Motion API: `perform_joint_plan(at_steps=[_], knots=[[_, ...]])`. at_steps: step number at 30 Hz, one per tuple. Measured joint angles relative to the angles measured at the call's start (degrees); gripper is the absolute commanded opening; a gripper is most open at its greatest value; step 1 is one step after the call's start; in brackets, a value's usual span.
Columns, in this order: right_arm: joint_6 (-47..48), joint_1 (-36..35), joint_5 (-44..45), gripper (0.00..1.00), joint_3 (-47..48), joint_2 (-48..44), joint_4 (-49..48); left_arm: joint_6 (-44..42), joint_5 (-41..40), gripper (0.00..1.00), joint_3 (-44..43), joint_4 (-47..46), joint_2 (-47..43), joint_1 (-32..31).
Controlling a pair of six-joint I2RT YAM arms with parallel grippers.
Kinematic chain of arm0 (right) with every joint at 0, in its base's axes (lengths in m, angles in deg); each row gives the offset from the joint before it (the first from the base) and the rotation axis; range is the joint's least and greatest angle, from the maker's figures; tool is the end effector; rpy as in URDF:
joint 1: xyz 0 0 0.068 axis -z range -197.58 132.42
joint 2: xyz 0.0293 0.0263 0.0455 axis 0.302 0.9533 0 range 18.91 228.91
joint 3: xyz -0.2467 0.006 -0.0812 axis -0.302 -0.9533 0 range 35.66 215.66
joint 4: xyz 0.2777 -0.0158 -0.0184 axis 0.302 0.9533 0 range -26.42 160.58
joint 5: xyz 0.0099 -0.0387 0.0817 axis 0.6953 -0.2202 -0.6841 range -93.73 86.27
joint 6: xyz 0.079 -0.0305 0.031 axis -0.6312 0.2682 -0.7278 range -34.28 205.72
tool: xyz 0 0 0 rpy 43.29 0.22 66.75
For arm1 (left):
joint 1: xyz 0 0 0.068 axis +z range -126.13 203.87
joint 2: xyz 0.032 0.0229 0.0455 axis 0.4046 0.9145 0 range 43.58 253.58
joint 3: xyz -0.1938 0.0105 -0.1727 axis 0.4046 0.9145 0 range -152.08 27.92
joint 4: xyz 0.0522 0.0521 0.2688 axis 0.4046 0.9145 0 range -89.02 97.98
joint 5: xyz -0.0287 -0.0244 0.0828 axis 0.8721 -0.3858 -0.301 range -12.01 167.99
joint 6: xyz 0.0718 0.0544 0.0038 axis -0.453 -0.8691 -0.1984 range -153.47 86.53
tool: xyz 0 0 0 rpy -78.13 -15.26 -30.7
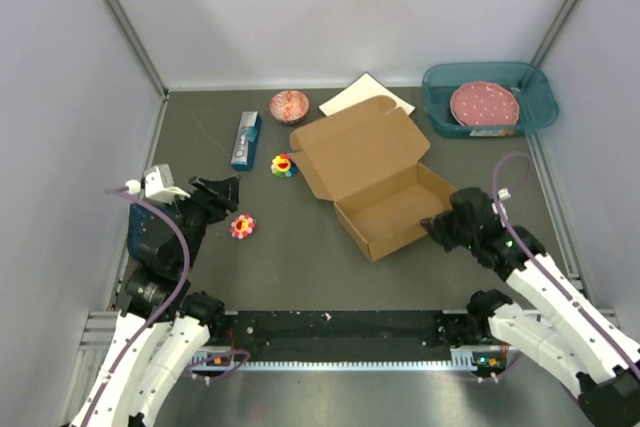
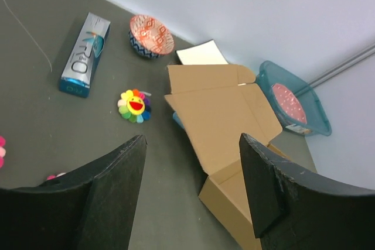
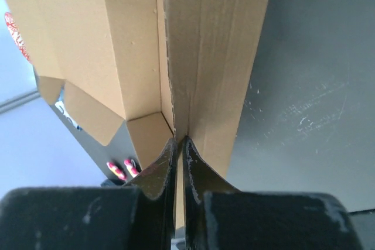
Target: Fold the paper box
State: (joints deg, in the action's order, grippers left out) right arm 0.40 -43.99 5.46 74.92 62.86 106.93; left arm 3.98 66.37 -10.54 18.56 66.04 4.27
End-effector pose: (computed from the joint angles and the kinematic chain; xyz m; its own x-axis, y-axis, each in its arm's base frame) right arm 0.1936 0.0818 0.2115 -0.3968 0.9015 -0.1729 0.6356 0.4057 0.6568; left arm 0.1731 -0.0445 0.3353 -0.1051 -0.5947 -0.7970 0.0944 0.7919 -0.6033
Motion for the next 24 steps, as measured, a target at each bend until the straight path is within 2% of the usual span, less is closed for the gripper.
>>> perform_joint_plan(at_steps=[9, 13, 14, 16, 18, 19, 24], knots=[[-20.4, -14.1, 15.2, 0.0, -11.1, -4.4, -6.2, 2.8, 1.8, 0.69, 7.3, -0.7, -0.2, 0.0], [-25.3, -19.5, 19.1, 0.42, -14.9, -1.7, -10.2, 3.4, 1.9, 0.69, 9.2, -0.9, -0.1, 0.0], [-25.7, -20.2, 19.6, 0.55, -15.4, -0.5, -11.5, 3.4, 1.9, 0.69, 9.6, -0.9, 0.1, 0.0], [-25.4, -21.6, 19.9, 0.69, -16.2, 1.7, -13.8, 3.3, 1.8, 0.7, 10.0, -0.9, 0.4, 0.0], [-23.4, -22.1, 20.1, 0.78, -16.2, 2.2, -15.1, 3.1, 1.6, 0.7, 10.1, -0.8, 0.6, 0.0], [-22.0, -22.2, 20.2, 0.98, -15.8, 2.0, -15.2, 2.9, 1.4, 0.7, 10.1, -0.9, 0.7, 0.0], [-10.5, -22.3, 19.6, 0.99, -9.4, 1.2, -12.3, 1.4, 0.1, 0.73, 10.1, -0.3, 1.3, 0.0]])
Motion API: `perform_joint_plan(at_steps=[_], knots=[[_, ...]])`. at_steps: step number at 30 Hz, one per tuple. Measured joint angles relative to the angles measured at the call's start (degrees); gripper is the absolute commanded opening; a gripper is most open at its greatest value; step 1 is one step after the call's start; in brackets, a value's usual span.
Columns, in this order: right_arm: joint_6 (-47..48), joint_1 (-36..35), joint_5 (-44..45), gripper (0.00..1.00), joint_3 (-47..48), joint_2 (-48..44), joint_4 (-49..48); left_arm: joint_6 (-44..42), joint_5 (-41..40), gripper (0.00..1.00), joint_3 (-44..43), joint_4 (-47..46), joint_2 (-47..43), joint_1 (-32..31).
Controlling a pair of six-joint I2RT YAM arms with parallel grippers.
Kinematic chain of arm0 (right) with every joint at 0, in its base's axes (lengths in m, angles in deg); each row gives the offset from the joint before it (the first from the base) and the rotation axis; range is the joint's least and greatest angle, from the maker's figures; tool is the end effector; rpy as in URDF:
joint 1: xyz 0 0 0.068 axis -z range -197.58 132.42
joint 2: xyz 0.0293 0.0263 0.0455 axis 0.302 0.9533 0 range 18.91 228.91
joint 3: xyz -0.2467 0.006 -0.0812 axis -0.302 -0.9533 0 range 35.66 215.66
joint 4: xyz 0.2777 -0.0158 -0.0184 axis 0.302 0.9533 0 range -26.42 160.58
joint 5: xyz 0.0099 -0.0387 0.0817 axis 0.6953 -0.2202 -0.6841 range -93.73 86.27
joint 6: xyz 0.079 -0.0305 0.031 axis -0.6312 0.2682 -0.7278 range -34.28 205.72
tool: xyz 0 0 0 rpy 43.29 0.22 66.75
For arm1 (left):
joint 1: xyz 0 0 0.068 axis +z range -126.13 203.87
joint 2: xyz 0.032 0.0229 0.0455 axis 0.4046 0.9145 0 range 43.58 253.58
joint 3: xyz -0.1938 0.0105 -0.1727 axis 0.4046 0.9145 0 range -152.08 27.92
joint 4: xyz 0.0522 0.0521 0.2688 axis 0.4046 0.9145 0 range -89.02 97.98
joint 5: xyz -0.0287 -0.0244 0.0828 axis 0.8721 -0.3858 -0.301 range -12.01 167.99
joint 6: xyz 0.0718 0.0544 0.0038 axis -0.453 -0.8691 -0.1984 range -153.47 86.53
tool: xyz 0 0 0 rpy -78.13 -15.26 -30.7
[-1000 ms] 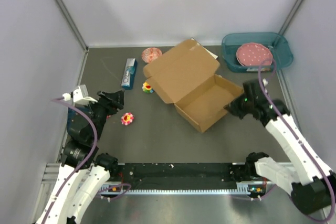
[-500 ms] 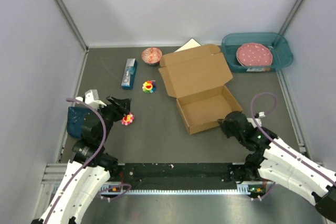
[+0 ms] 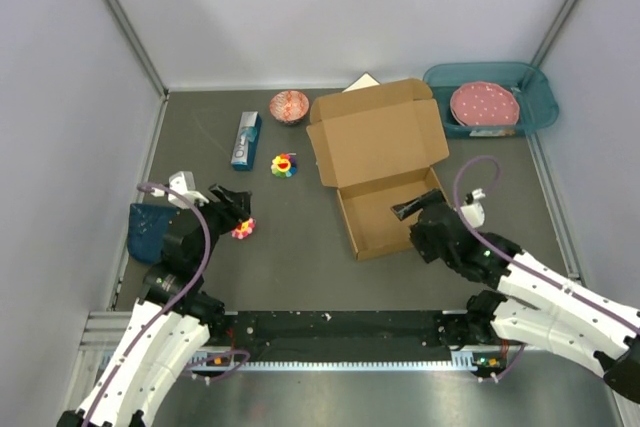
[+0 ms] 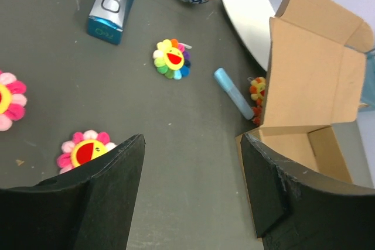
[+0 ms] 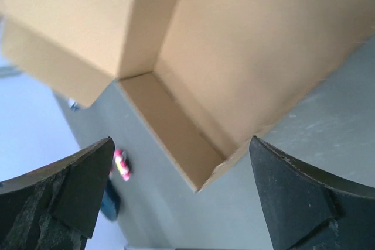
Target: Fold the paper box
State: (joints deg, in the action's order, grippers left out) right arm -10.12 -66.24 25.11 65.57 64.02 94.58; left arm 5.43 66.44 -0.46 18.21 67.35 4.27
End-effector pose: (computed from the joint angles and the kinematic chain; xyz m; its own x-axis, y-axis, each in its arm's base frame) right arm 0.1700 0.1345 0.1755 -0.3865 0.8801 -0.2759 0.5186 0.4548 0.7240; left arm 0.1916 -0.0512 0.2621 -0.2510 -0.5636 -0.7870 -0.0167 0.8154 -0.5786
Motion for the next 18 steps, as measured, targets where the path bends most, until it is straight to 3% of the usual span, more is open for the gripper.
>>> perform_joint_plan(at_steps=[5, 10, 18], knots=[[17.0, 0.0, -5.6, 0.99, 10.2, 0.0, 2.3, -1.5, -2.1, 0.74, 0.0, 2.6, 3.6, 0.0], [34.0, 0.0, -15.5, 0.98, 14.3, 0.0, 3.4, -1.4, -4.3, 0.75, 0.0, 4.9, 9.4, 0.0], [48.3, 0.0, -23.3, 0.93, 14.5, -5.0, 2.4, 3.4, -4.3, 0.7, -0.5, 4.4, 29.9, 0.5]])
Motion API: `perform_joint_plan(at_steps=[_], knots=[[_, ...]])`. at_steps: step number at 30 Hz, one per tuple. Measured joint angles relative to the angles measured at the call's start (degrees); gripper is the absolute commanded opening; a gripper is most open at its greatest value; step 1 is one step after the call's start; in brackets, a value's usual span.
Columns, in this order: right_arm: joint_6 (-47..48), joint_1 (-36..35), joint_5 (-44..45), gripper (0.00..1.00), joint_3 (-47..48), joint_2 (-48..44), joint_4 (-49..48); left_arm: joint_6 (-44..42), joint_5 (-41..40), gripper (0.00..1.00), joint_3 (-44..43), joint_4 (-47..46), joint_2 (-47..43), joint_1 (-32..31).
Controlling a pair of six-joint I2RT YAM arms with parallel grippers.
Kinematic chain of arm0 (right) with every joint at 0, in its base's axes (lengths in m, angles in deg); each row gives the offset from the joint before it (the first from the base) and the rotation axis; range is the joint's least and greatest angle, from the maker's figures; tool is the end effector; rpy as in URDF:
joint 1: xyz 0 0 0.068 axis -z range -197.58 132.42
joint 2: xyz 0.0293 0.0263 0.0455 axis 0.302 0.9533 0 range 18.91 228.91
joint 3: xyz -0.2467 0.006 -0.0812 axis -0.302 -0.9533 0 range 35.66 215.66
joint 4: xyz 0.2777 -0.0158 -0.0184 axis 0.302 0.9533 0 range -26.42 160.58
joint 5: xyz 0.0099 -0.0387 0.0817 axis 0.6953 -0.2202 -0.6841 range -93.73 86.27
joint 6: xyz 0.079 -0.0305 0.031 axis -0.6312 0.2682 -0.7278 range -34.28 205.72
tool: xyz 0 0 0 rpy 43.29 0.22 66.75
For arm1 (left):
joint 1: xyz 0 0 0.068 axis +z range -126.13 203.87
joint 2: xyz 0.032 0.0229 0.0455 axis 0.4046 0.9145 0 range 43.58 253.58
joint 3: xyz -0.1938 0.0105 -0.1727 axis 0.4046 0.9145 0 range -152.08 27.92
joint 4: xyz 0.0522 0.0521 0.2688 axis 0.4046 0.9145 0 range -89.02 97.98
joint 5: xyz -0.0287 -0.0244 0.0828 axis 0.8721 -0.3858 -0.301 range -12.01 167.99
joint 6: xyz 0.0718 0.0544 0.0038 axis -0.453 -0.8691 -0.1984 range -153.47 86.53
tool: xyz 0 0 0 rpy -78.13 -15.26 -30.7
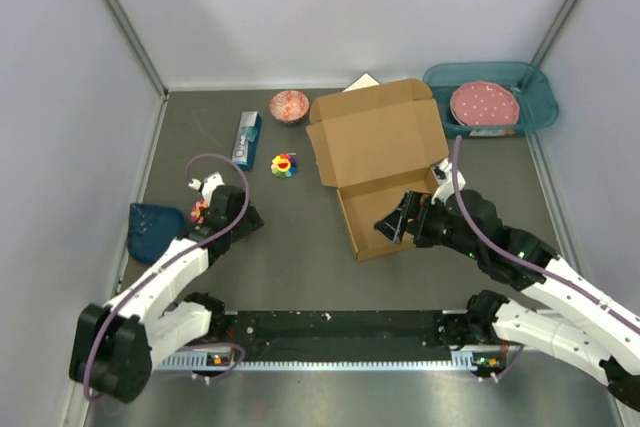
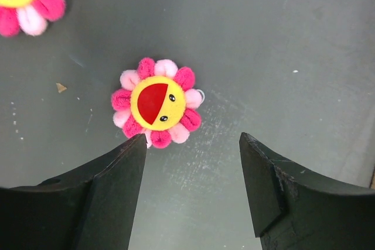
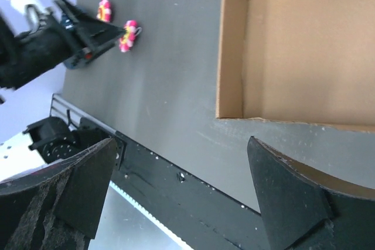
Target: Fold the paper box
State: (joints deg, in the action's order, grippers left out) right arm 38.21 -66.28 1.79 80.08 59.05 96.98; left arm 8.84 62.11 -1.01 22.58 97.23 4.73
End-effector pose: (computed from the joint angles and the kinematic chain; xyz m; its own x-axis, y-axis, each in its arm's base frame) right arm 0.1519 0.1613 0.2795 -0.7275 0.2839 -0.6246 -0.2310 0.7559 0.6126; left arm 0.2344 -0.0581 0.1501 -0.5974 -0.4779 -0.6439 -0.3587 0.8774 -0.3185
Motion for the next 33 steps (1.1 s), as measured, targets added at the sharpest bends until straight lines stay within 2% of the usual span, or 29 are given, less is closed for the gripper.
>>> perform_joint_plan(at_steps=[6, 14, 17, 25, 31, 33], knots=[[4.4, 0.0, -3.6, 0.93, -0.1, -1.1, -2.3, 3.2, 0.3, 0.71, -1.6, -2.6, 9.5, 0.4], [6.8, 0.0, -4.2, 0.93, -0.1, -3.1, -3.1, 4.1, -2.1, 0.69, -2.3, -5.2, 13.4, 0.7], [7.1, 0.0, -4.2, 0.93, -0.2, -3.0, -4.2, 4.1, -2.8, 0.63, -2.7, -6.2, 14.6, 0.7], [7.1, 0.0, -4.3, 0.93, -0.2, -2.6, -4.7, 3.5, -3.0, 0.38, -2.7, -9.4, 16.9, 0.9], [7.0, 0.0, -4.3, 0.92, -1.1, -3.0, -5.0, 3.2, -2.7, 0.29, -2.5, -12.4, 18.4, 1.0], [7.0, 0.0, -4.2, 0.92, -1.4, -3.2, -5.1, 3.0, -2.6, 0.23, -2.3, -13.1, 18.7, 1.0]])
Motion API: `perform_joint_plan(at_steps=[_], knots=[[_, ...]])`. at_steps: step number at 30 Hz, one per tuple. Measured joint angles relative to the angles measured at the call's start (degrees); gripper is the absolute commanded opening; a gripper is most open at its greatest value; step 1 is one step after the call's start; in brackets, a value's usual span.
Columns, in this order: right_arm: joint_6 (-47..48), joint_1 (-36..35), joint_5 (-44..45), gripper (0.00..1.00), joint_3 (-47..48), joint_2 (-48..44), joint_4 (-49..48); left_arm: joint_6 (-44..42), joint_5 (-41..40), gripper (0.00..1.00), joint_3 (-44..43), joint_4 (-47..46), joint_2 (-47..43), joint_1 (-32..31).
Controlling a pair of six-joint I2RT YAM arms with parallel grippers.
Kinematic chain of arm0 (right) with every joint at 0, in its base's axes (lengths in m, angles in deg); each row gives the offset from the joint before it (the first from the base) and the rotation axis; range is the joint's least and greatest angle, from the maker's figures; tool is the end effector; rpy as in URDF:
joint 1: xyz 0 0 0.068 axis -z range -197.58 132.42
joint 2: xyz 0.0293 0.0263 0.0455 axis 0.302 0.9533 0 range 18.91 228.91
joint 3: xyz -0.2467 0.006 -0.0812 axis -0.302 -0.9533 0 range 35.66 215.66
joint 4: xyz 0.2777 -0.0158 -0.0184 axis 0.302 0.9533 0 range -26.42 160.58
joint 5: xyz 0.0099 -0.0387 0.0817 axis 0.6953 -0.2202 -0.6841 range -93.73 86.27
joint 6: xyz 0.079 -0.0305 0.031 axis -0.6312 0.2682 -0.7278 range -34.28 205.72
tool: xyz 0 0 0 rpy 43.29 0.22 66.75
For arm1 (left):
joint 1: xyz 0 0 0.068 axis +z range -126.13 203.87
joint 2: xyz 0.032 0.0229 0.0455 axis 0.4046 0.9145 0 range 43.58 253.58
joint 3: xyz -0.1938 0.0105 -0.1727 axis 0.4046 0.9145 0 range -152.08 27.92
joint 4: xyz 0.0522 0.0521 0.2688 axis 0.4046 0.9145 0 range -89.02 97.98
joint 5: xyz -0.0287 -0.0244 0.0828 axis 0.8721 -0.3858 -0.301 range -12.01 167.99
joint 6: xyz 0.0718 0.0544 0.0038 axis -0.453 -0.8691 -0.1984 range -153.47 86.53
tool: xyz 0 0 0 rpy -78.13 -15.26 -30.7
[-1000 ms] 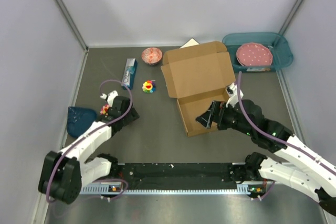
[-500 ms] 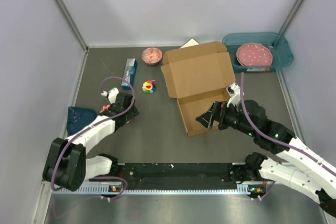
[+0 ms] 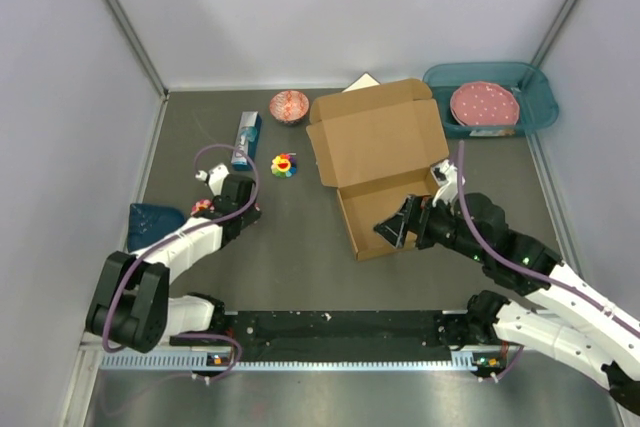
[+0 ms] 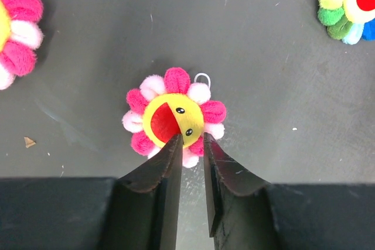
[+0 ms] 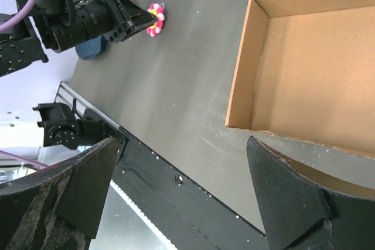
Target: Fold the paper box
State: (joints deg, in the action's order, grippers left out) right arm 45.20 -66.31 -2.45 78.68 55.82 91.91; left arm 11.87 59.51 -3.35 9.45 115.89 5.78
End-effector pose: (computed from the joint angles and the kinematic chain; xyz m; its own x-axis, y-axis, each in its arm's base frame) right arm 0.1453 0.1630 0.2933 -0.6690 0.2224 -0.7092 -0.3990 0.6977 0.5950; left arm 0.2737 -0.0626 0.1101 -0.5785 -0.5207 -0.6279 -0.4447 0.8466 -0.2923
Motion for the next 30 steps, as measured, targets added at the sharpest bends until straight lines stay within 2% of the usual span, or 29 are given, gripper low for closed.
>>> perform_joint_plan(at_steps=[4, 8, 10, 13, 16, 23, 30], knots=[[0.0, 0.0, 0.2, 0.91, -0.3, -0.6, 0.0, -0.2, 0.2, 0.14, 0.4, -1.4, 0.4, 0.0], [0.0, 0.0, 0.2, 0.92, -0.4, -1.1, 0.0, -0.2, 0.5, 0.14, 0.7, -2.1, 0.4, 0.0], [0.0, 0.0, 0.2, 0.92, -0.4, -1.3, 0.0, -0.2, 0.7, 0.37, 0.9, -2.1, -0.1, 0.0], [-0.1, 0.0, 0.2, 0.91, -0.4, -1.3, 0.0, 0.0, 1.3, 0.62, 1.9, -0.4, -2.6, 0.0], [0.0, 0.0, 0.2, 0.92, -0.4, -1.3, 0.0, 0.7, 1.5, 0.67, 2.3, 2.1, -6.0, 0.0], [-0.1, 0.0, 0.6, 0.91, -1.4, -1.7, 0.0, 1.3, 1.4, 0.7, 1.7, 4.2, -9.0, 0.0], [-0.1, 0.0, 0.7, 0.91, -1.9, -2.5, 0.0, 2.5, 1.2, 0.65, 0.9, 3.4, -0.7, 0.2]])
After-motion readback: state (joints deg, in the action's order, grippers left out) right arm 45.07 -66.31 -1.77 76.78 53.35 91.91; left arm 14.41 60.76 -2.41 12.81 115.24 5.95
